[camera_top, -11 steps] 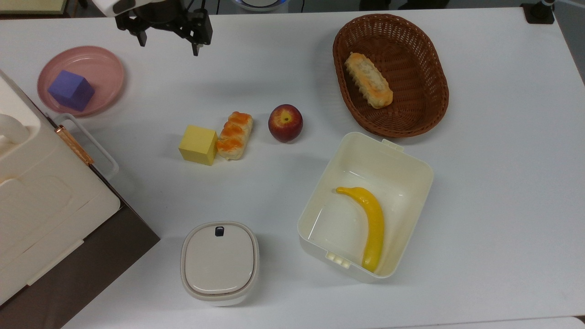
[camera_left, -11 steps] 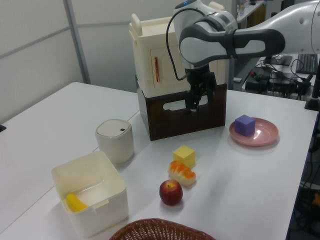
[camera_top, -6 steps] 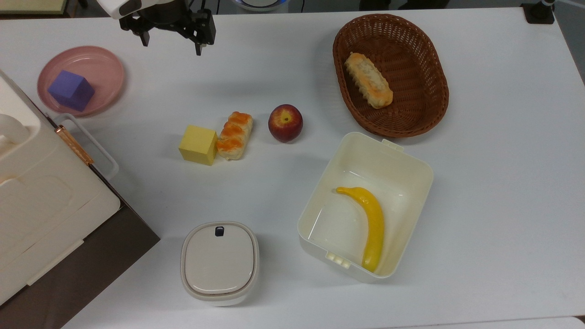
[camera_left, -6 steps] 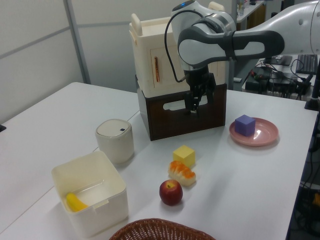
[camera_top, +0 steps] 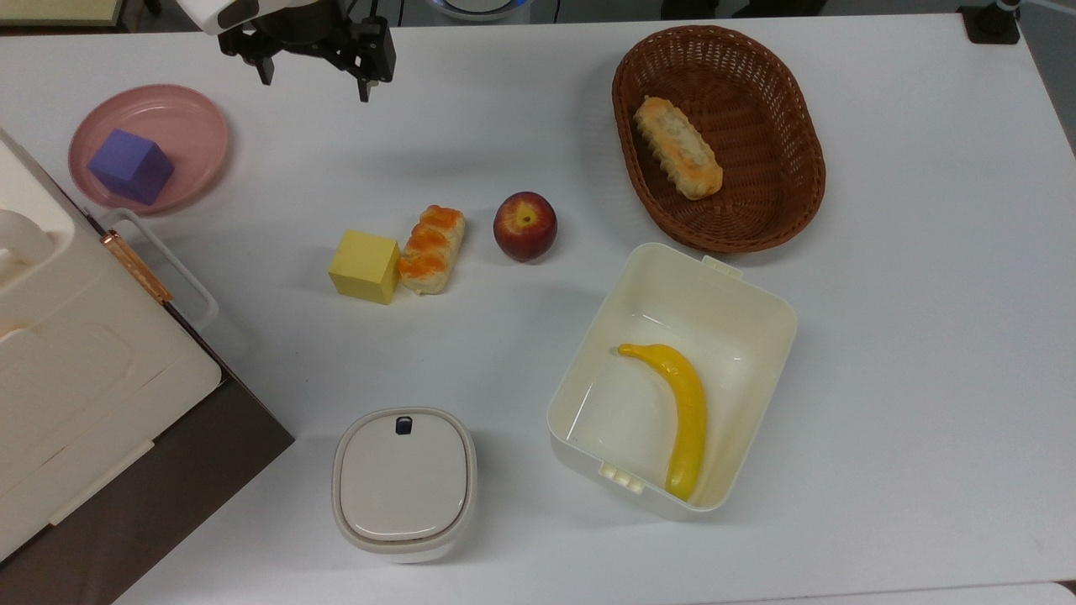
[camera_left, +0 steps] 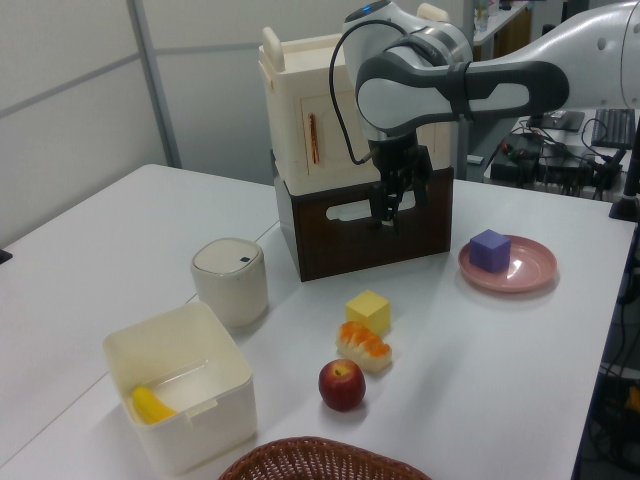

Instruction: Put the purple cube on the table

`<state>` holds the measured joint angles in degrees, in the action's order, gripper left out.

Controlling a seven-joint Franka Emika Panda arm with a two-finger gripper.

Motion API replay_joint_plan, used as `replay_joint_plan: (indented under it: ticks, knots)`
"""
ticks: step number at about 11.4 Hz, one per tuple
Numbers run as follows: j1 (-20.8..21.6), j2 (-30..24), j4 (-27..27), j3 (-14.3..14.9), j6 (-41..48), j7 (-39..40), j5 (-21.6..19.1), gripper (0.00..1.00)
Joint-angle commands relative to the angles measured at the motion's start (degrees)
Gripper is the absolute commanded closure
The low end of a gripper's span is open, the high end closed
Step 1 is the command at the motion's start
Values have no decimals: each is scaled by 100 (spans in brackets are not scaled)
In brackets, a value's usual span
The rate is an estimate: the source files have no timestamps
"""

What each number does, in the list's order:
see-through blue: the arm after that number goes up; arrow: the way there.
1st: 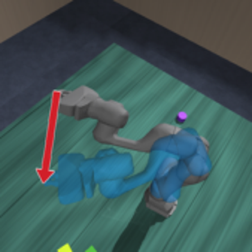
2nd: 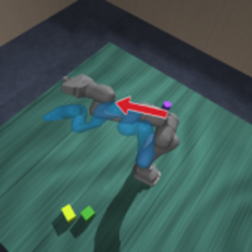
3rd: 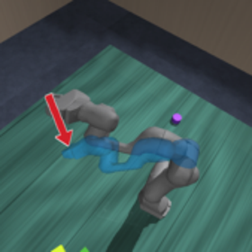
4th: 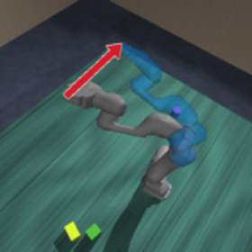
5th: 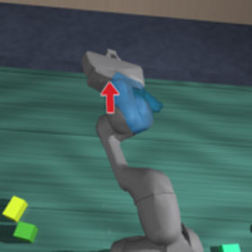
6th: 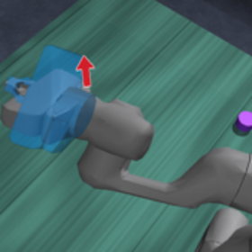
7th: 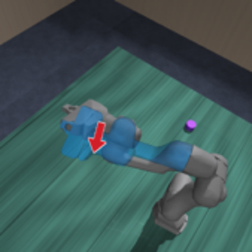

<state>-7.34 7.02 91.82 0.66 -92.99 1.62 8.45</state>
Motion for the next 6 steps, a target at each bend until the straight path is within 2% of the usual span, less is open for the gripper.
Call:
replay_joint_plan:
  ticks: [1,6]
  knots:
    - [39,-69,29,39,88,76,104,0]
    - [30,-69,12,66,79,85,104,0]
